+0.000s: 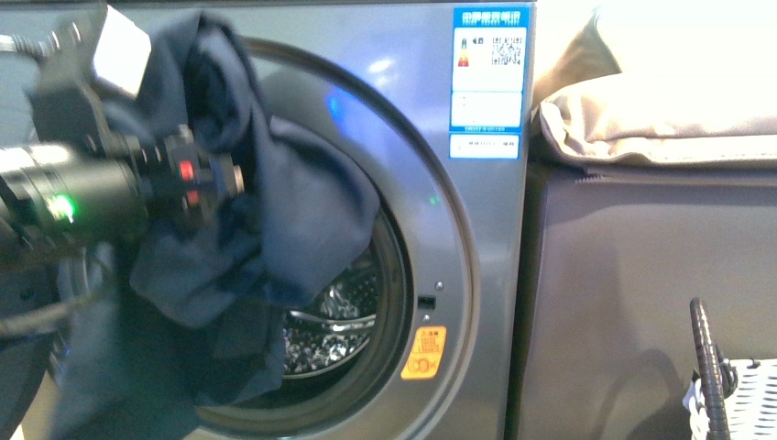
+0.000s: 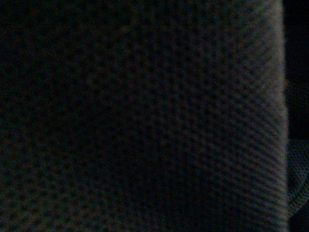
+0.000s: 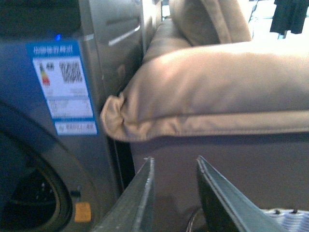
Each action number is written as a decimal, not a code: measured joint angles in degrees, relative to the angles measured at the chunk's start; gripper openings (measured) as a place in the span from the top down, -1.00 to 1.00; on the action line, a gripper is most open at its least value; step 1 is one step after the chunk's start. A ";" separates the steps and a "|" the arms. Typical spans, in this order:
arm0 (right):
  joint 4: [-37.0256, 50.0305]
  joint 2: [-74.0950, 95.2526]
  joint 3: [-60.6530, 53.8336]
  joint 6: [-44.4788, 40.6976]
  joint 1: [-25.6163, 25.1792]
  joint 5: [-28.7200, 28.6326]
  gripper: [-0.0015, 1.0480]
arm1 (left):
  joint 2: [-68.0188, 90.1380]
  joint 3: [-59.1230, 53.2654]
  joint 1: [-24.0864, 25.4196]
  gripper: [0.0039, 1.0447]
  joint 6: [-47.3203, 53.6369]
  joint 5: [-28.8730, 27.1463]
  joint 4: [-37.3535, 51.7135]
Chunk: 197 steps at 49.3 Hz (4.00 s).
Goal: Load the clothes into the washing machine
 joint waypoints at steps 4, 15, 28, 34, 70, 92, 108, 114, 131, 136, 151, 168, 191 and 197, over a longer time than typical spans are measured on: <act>2.38 -2.45 -6.23 -0.09 -1.33 -2.12 0.71 | 1.92 0.00 0.52 0.68 0.55 -0.46 0.90; 7.98 -10.53 -20.92 -0.22 -6.29 -6.14 0.95 | 10.75 0.00 2.12 0.68 1.79 -3.17 4.00; 10.56 -17.92 -31.34 -0.24 -10.16 -9.99 0.95 | 19.67 4.90 1.07 0.68 3.02 -7.19 11.21; 10.60 -20.92 -34.51 -0.24 -12.94 -13.90 0.95 | 23.76 10.45 -0.22 0.68 4.66 -9.40 11.13; 4.22 -36.33 -43.21 -0.24 -16.48 -16.13 0.95 | 51.25 49.03 -2.32 0.68 11.47 -19.56 -0.37; 0.24 -43.34 -45.53 -0.28 -16.48 -16.13 0.95 | 61.16 69.24 -2.54 0.68 17.35 -24.06 -4.66; -11.58 -53.75 -45.48 -0.28 -16.48 -16.15 0.95 | 69.44 87.27 -2.80 0.68 22.14 -27.80 -15.41; -11.91 -55.06 -45.46 -0.33 -16.48 -16.13 0.78 | 73.61 96.13 -2.80 0.68 23.65 -30.58 -21.00; -12.02 -55.06 -45.46 -0.33 -16.48 -16.15 -0.33 | 83.17 114.90 -2.23 0.68 27.12 -33.79 -39.17; -12.02 -55.06 -45.46 -0.33 -16.48 -16.15 -0.62 | 83.82 116.78 -1.84 0.68 27.69 -35.08 -42.36; -12.02 -55.06 -45.46 -0.28 -16.48 -16.15 -0.86 | 79.78 108.85 0.39 -0.15 24.81 -35.08 -48.35; -12.02 -55.06 -45.46 -0.31 -16.48 -16.13 -0.86 | 65.20 85.18 1.92 -0.88 20.17 -29.99 -38.45; -12.02 -55.06 -45.46 -0.31 -16.48 -16.15 -0.86 | 41.11 42.25 4.13 -0.89 15.65 -22.14 -20.68; -12.02 -55.06 -45.46 -0.31 -16.48 -16.13 -0.86 | 31.65 28.24 4.15 -0.89 15.21 -18.43 -13.53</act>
